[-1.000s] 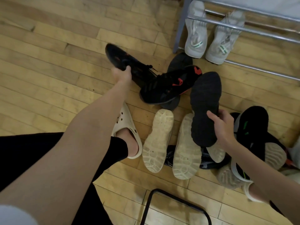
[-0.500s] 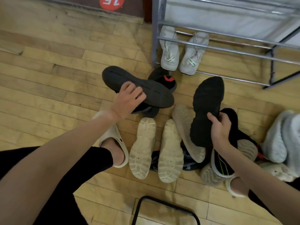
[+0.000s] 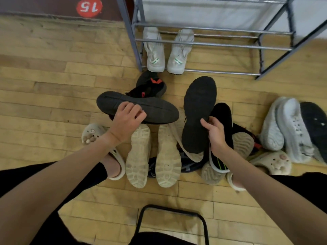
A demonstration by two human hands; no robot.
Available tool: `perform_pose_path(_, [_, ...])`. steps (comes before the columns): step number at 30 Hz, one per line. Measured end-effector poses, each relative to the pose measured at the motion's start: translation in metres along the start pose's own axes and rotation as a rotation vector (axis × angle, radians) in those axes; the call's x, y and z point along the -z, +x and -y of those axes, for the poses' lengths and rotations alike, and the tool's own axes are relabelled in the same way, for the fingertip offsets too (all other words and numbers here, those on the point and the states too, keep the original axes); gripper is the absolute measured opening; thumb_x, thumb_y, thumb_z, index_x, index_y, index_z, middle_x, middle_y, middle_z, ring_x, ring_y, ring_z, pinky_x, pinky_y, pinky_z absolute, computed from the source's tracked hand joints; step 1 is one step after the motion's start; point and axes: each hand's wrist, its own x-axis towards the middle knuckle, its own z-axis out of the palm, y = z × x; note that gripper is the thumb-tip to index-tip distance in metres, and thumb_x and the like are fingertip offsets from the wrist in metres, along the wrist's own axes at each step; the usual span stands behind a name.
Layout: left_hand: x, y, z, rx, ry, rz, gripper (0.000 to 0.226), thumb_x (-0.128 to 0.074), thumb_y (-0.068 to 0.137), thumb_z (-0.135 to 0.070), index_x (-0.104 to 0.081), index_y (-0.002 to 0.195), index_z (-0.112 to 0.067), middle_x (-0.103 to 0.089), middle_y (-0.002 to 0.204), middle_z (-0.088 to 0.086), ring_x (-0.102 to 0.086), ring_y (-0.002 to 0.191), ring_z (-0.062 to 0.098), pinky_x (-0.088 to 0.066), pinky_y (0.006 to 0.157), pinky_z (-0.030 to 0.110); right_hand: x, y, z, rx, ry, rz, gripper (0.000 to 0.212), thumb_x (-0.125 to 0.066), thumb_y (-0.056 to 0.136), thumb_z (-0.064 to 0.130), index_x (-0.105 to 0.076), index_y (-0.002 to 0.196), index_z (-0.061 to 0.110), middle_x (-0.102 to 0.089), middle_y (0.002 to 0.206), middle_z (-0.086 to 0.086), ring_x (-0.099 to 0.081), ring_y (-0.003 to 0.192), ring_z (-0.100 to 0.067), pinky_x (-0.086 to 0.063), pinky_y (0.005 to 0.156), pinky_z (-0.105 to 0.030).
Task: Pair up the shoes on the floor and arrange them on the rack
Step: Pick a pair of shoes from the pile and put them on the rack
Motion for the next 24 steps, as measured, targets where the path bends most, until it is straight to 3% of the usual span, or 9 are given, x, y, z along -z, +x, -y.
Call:
perform_pose_path(2, [0.004,0.002,-0.005,0.044,-0.064,0.086,0.012,-0.06,0.083,0.002,-0.053,0.088,-0.006,-0.058,0.079,0.016,-0.055,0.07,0.03,-0.045,0.071,0.039,0.002,0.002,0.001,-0.003,0.013,-0.008,0.028,-0.058,0.094,0.015,-0.058,0.122,0.01,-0.064,0.122,-0.006,-0.06,0.113,-0.02,-0.045,0.104,-0.041])
perform_pose_path(5, [0.011,0.011,-0.01,0.263,-0.258,0.266,0.029,-0.071,0.072,-0.003,-0.055,0.096,-0.004,-0.052,0.097,0.021,-0.052,0.084,0.034,-0.046,0.072,0.041,0.006,0.004,0.003,0.013,0.003,-0.025,0.032,-0.058,0.094,0.016,-0.057,0.124,0.008,-0.064,0.123,-0.008,-0.06,0.113,-0.021,-0.046,0.103,-0.04])
perform_pose_path(9, [0.014,0.024,-0.016,0.455,-0.387,0.375,0.029,-0.068,0.081,-0.012,-0.059,0.106,-0.002,-0.049,0.115,0.021,-0.051,0.103,0.033,-0.045,0.083,0.035,0.009,0.006,0.004,0.03,-0.069,-0.074,0.038,-0.058,0.094,0.019,-0.054,0.129,0.004,-0.063,0.123,-0.01,-0.061,0.112,-0.022,-0.048,0.101,-0.04])
perform_pose_path(14, [0.009,0.032,-0.034,0.596,-0.506,0.413,0.028,-0.057,0.094,-0.022,-0.057,0.115,-0.004,-0.064,0.106,0.013,-0.06,0.1,0.028,-0.045,0.087,0.035,0.015,0.006,-0.003,0.02,-0.161,-0.124,0.042,-0.058,0.094,0.022,-0.053,0.131,0.003,-0.062,0.123,-0.01,-0.059,0.114,-0.024,-0.049,0.099,-0.04])
perform_pose_path(19, [-0.007,0.032,-0.032,0.796,-0.575,0.585,0.025,-0.056,0.095,-0.021,-0.061,0.111,-0.002,-0.068,0.104,0.014,-0.064,0.099,0.029,-0.048,0.082,0.034,0.024,0.006,-0.008,0.077,-0.303,-0.181,0.036,-0.058,0.095,0.022,-0.053,0.125,0.004,-0.06,0.113,-0.005,-0.058,0.107,-0.019,-0.049,0.089,-0.033])
perform_pose_path(22, [-0.011,0.024,-0.029,0.936,-0.629,0.615,0.024,-0.056,0.095,-0.019,-0.061,0.111,-0.001,-0.067,0.105,0.014,-0.063,0.099,0.029,-0.048,0.081,0.034,0.029,0.006,-0.011,0.131,-0.524,-0.167,0.04,-0.059,0.094,0.026,-0.051,0.125,0.003,-0.057,0.111,-0.004,-0.054,0.098,-0.015,-0.044,0.078,-0.029])
perform_pose_path(24, [-0.01,0.02,-0.029,0.98,-0.647,0.632,0.024,-0.056,0.095,-0.019,-0.06,0.112,-0.002,-0.067,0.106,0.014,-0.063,0.099,0.028,-0.048,0.082,0.034,0.031,0.006,-0.016,0.192,-0.746,-0.146,0.044,-0.061,0.092,0.03,-0.05,0.124,0.001,-0.058,0.116,-0.01,-0.058,0.1,-0.022,-0.047,0.076,-0.033])
